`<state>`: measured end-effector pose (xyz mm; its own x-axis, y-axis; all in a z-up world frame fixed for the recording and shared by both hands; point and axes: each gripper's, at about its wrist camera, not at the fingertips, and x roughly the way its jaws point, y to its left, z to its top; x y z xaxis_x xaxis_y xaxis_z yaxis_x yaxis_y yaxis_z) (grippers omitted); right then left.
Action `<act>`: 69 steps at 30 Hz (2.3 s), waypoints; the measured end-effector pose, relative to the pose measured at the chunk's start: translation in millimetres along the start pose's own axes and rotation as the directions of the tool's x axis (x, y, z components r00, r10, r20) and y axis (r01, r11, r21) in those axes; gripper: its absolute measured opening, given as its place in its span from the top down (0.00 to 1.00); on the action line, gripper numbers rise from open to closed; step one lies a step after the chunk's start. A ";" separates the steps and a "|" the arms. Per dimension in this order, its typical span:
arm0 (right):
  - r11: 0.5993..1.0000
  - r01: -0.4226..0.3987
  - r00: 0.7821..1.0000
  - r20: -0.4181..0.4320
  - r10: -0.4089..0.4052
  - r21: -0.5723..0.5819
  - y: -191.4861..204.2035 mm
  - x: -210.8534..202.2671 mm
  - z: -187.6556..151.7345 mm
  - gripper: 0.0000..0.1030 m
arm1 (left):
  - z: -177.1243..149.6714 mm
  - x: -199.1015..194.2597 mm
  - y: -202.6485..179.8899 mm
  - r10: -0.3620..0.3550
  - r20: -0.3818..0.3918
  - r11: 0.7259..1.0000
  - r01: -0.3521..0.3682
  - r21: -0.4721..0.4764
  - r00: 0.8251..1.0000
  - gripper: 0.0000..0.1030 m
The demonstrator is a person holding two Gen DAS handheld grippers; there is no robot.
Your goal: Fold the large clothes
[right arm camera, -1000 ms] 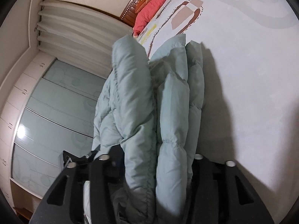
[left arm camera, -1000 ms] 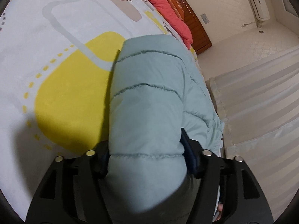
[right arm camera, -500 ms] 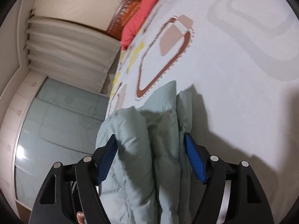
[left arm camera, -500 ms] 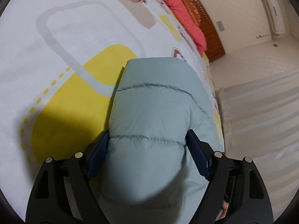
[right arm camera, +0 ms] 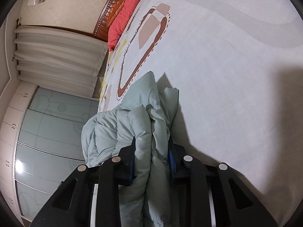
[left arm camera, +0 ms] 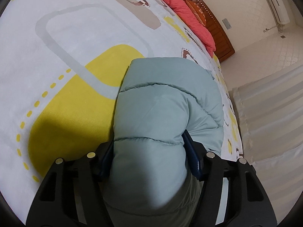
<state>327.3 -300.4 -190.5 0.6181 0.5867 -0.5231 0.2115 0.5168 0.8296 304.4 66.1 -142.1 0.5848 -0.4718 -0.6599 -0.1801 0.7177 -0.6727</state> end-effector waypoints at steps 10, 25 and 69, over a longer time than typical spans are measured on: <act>0.999 -0.019 1.000 0.006 0.019 -0.043 10.2 -20.5 -9.0 0.36 | -9.9 -22.2 6.8 -0.038 -0.007 0.999 0.038 -0.006 0.999 0.20; 0.998 -0.056 0.997 -0.058 0.055 -0.020 -3.3 -46.3 -74.5 0.55 | -64.2 -58.6 25.2 -0.074 0.004 0.996 0.074 -0.058 0.997 0.45; 0.723 0.506 0.862 0.290 -0.415 -0.470 81.7 -126.2 -196.3 0.25 | -161.0 -169.5 -37.2 0.346 0.360 0.797 -0.474 0.374 0.866 0.08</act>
<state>117.9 -209.8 -95.0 0.6645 0.1109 -0.7390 0.1096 0.9638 0.2431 84.6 37.0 -59.1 0.7294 0.0241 -0.6837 -0.1251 0.9872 -0.0986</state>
